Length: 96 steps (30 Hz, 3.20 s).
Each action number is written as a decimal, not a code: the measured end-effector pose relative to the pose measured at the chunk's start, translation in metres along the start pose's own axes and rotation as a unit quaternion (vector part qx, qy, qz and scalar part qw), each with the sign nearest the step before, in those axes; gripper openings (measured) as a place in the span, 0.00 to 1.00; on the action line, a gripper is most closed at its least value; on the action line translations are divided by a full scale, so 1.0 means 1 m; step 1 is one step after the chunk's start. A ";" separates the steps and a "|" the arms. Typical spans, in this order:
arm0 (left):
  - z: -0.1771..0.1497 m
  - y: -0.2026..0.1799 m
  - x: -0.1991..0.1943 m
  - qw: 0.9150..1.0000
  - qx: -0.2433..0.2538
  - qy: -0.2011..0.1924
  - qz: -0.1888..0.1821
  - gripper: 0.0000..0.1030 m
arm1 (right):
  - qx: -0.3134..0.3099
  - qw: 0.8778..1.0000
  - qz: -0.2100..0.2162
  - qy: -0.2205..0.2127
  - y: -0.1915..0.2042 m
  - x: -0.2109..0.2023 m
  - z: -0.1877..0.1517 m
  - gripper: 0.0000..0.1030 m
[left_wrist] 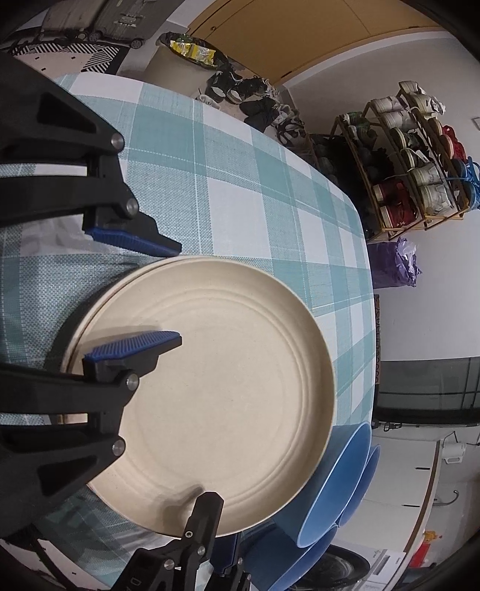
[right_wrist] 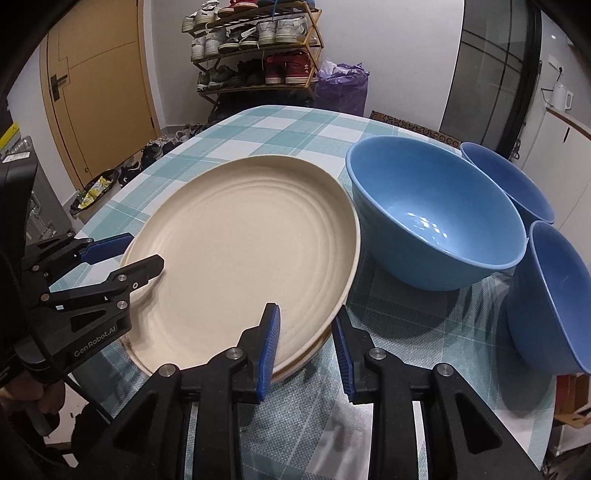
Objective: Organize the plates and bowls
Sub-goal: 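Lower the held plate onto the stacked beige plates with both grippers, then open both grippers and release the plate rim, then move both grippers toward the rim of a blue bowl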
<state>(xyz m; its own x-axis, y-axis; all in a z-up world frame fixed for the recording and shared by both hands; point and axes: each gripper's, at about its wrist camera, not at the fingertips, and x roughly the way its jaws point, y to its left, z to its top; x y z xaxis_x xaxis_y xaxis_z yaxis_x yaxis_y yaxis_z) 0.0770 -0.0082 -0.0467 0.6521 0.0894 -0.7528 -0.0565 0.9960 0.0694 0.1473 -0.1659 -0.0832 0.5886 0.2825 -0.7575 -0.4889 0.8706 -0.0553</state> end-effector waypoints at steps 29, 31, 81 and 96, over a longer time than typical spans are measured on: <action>0.037 -0.011 -0.054 0.996 -0.004 -0.061 -0.064 0.97 | 0.036 0.995 0.066 -0.058 -0.026 -0.053 0.011 0.89; 0.043 -0.014 -0.057 0.995 -0.003 -0.064 -0.073 1.00 | 0.042 0.995 0.064 -0.069 -0.031 -0.062 0.014 0.94; 0.215 -0.101 -0.058 0.984 0.044 -0.102 -0.139 1.00 | 0.196 0.967 -0.018 -0.164 -0.267 -0.210 0.076 0.99; 0.243 -0.139 -0.016 0.986 0.062 -0.074 -0.138 1.00 | 0.221 0.966 -0.023 -0.134 -0.312 -0.173 0.082 0.99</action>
<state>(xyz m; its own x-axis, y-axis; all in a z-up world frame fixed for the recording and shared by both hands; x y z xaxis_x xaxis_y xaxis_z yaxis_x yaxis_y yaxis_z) 0.2581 -0.1490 0.1149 0.7331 -0.1961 -0.6512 0.2256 0.9734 -0.0392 0.2510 -0.4529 0.1187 0.7774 0.2822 -0.5621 -0.1703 0.9548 0.2437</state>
